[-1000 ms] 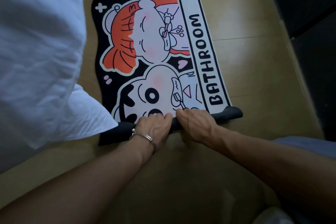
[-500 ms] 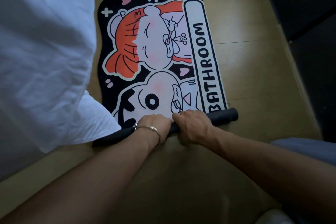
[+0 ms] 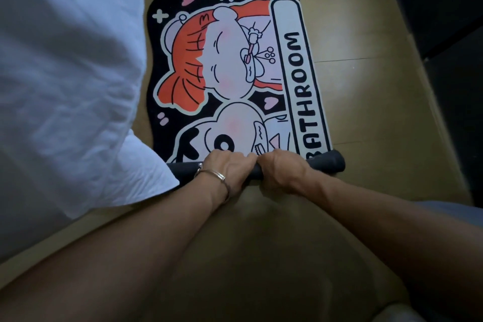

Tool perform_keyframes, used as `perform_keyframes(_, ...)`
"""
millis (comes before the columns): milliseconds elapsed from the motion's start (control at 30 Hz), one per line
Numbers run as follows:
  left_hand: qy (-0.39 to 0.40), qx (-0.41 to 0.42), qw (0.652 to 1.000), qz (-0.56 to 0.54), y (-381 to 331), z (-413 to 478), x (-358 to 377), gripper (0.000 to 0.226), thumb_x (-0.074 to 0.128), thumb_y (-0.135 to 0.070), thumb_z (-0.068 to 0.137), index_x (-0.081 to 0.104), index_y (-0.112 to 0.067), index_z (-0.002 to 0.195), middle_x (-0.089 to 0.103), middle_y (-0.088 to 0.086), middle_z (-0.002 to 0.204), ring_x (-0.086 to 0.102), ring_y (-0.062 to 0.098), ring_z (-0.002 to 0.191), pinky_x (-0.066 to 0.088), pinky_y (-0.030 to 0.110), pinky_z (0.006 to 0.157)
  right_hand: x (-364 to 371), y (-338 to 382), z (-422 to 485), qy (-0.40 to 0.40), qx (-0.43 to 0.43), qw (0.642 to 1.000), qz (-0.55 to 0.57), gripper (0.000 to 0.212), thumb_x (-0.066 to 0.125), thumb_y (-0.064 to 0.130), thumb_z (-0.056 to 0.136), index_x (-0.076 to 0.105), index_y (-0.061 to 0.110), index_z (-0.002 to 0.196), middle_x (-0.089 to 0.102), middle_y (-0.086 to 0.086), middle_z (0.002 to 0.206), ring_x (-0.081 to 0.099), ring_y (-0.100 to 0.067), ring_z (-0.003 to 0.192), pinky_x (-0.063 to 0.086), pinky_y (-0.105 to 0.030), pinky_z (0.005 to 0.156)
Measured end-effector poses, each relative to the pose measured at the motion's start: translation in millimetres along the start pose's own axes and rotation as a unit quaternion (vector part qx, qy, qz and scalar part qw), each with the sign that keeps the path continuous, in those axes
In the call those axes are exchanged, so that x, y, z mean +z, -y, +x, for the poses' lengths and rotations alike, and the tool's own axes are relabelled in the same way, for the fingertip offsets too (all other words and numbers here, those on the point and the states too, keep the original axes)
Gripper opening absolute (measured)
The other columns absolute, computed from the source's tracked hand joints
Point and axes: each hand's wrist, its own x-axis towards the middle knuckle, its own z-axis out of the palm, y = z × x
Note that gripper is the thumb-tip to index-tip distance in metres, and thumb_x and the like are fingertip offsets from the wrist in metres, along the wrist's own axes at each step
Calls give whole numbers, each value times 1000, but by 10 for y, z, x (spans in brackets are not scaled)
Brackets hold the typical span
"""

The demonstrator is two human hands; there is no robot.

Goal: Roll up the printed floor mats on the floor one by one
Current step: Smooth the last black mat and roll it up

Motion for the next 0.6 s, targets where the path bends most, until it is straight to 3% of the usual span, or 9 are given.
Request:
perform_keyframes(100,-8,-15,1000,-1,36,-38,50,23,42,-17,95,40,-14,118,58,7,110,59,28,95,35,35,67,-108,45,45,25,-19,999,-4,31,57,19,87,55,15,118,62,-6,104,60,-22,95,51,-35,86)
perform_keyframes(233,108,-51,988,-100,144,86,-1,26,57,-19,87,54,-17,113,53,3,90,54,21,79,45,32,70,14,69,35,-79,-43,996,-15,24,56,20,89,47,18,111,60,-3,102,57,-21,88,47,-36,78)
perform_keyframes(400,-35,7,999,-39,167,34,27,27,49,-28,92,36,-18,113,54,5,104,56,28,89,35,35,64,-210,35,105,38,-17,999,4,30,56,18,86,55,11,116,64,-9,106,57,-21,87,49,-30,79)
perform_keyframes(533,74,-23,995,-69,166,132,-25,27,55,-28,89,47,-19,114,48,2,83,49,22,71,39,33,63,-142,35,114,-39,-39,999,-1,31,60,20,85,49,16,114,59,-5,109,58,-23,94,46,-35,79)
perform_keyframes(600,92,-17,993,-77,171,167,-56,30,58,-26,87,49,-22,115,50,2,85,50,20,71,41,31,63,-64,41,93,-48,-36,998,11,31,61,20,85,49,16,114,59,-4,109,59,-23,95,48,-36,81)
